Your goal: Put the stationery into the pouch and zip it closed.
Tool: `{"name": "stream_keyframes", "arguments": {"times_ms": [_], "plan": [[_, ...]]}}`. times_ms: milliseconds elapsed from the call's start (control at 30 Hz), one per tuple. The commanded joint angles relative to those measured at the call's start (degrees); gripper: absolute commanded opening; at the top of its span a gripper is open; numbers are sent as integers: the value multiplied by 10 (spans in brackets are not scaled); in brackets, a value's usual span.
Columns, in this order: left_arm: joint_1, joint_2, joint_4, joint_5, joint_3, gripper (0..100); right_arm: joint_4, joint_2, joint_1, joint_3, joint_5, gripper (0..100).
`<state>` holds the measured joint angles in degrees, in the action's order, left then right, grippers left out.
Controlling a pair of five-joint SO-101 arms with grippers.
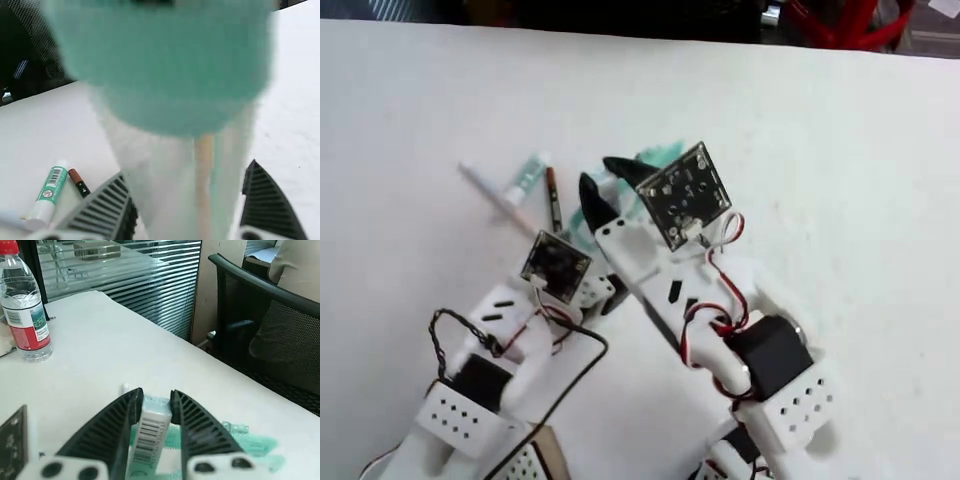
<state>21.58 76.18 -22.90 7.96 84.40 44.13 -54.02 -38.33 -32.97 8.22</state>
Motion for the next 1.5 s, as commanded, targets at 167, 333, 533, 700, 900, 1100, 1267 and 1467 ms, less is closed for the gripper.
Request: {"name": "stream_keyframes", "arguments": {"times_ms": [167,333,533,700,900,1100,1267,1467], "plan": [[-11,-2,16,-3,-35,297,15,-65,0,17,-3,259],[-11,-2,16,-3,-35,297,10,-101,51,42,-9,248],[-7,-2,16,-4,-35,297,12,-29,127,81,-88,250],[-7,-2,16,-4,-35,297,65,97,120,191,-91,250],[-7,-2,16,-2,-35,297,223,213,121,313,-142,249],[-7,-2,16,-2,-35,297,276,247,120,331,-144,248],[-9,-2,16,-4,-35,297,276,278,128,306,-117,248],[-11,5,-72,-4,-84,299,276,290,147,288,-115,248]]}}
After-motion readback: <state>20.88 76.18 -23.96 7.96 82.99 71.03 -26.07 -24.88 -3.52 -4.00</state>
